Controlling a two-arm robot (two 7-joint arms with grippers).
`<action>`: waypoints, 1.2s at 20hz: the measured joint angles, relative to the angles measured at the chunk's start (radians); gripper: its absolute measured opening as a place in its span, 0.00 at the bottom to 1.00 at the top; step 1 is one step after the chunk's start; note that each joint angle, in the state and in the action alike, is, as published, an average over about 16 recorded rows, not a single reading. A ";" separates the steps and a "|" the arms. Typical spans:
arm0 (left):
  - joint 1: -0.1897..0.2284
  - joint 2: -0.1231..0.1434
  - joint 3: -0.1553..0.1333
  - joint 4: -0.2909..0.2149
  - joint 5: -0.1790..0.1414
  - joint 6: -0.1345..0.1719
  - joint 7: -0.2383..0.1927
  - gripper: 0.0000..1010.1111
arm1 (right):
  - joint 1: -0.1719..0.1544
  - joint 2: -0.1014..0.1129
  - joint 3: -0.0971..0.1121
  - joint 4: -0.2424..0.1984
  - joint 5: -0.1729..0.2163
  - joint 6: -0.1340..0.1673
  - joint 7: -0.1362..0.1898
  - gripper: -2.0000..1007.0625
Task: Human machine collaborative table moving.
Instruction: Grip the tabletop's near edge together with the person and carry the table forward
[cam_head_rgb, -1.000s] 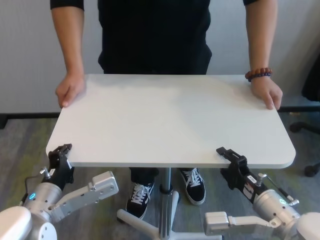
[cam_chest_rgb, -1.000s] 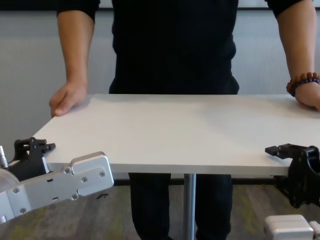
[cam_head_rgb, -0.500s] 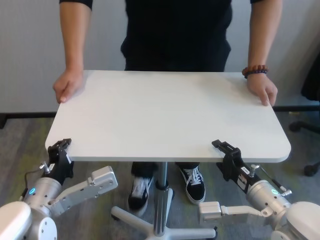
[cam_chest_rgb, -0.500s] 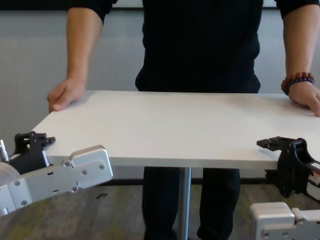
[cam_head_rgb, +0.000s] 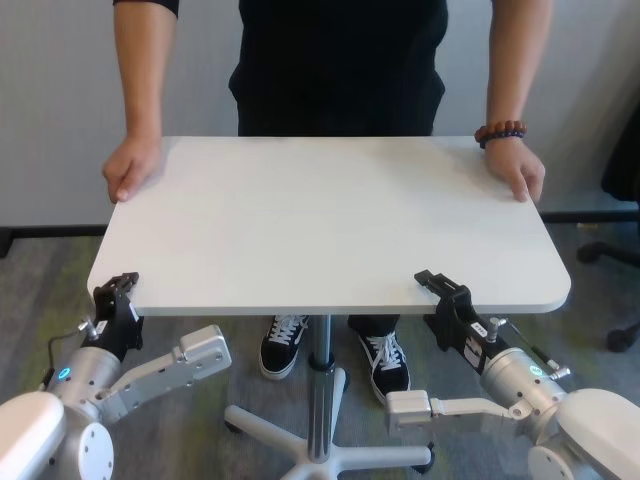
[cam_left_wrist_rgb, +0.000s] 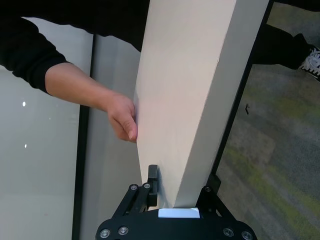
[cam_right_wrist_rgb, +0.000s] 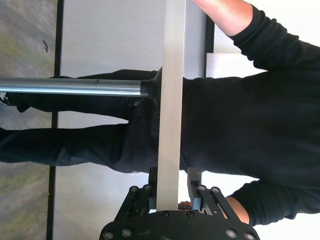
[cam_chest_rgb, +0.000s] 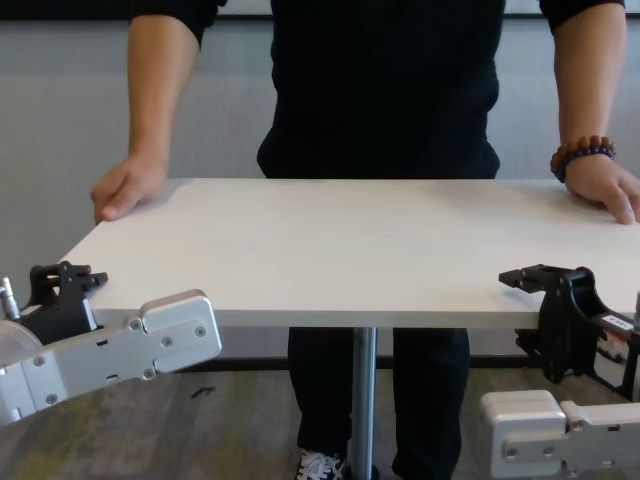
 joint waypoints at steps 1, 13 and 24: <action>-0.005 -0.003 0.000 0.010 0.002 -0.002 0.002 0.12 | 0.006 -0.003 -0.002 0.009 0.001 -0.001 -0.002 0.35; -0.075 -0.032 0.017 0.127 0.015 -0.027 0.025 0.12 | 0.074 -0.041 -0.027 0.128 0.012 -0.019 -0.031 0.35; -0.125 -0.051 0.040 0.218 0.018 -0.035 0.048 0.11 | 0.114 -0.069 -0.053 0.212 0.019 -0.033 -0.054 0.35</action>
